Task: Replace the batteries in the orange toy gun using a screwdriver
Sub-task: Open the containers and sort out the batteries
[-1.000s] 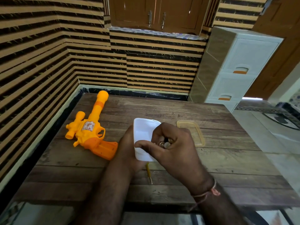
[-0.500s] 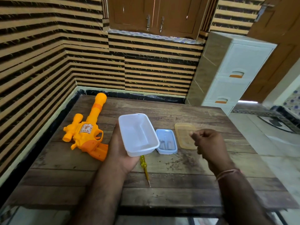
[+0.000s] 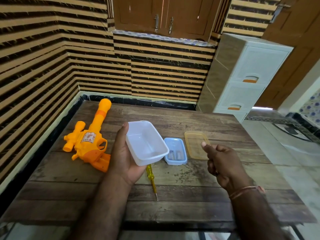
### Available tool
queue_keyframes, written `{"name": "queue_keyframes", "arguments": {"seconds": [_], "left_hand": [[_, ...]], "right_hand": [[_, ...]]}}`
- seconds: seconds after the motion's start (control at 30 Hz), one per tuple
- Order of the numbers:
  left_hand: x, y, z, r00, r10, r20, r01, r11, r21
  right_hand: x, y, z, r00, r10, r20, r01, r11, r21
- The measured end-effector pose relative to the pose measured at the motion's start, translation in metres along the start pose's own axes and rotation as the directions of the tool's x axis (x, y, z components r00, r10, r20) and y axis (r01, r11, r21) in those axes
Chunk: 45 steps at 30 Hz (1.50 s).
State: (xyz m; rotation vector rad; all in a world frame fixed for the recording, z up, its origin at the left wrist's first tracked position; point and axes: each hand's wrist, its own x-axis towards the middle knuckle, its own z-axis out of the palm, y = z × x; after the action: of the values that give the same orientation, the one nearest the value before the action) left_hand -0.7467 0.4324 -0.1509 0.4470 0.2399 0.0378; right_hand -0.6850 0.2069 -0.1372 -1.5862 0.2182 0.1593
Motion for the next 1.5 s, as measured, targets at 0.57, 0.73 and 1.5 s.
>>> {"name": "queue_keyframes", "arguments": {"seconds": [0.57, 0.73, 1.5], "left_hand": [[0.005, -0.013, 0.006, 0.997, 0.025, -0.07, -0.008, 0.972, 0.233], [0.003, -0.017, 0.013, 0.992, 0.085, -0.09, -0.051, 0.942, 0.332], [-0.018, 0.091, -0.033, 0.639, 0.544, -0.543, -0.384, 0.838, 0.388]], "right_hand": [[-0.041, -0.016, 0.046, 0.977, -0.001, 0.214, 0.028, 0.992, -0.122], [-0.035, -0.01, 0.046, 0.987, -0.123, 0.108, 0.149, 0.947, -0.284], [0.02, -0.018, -0.027, 0.846, -0.464, -0.264, 0.118, 0.645, -0.755]]}}
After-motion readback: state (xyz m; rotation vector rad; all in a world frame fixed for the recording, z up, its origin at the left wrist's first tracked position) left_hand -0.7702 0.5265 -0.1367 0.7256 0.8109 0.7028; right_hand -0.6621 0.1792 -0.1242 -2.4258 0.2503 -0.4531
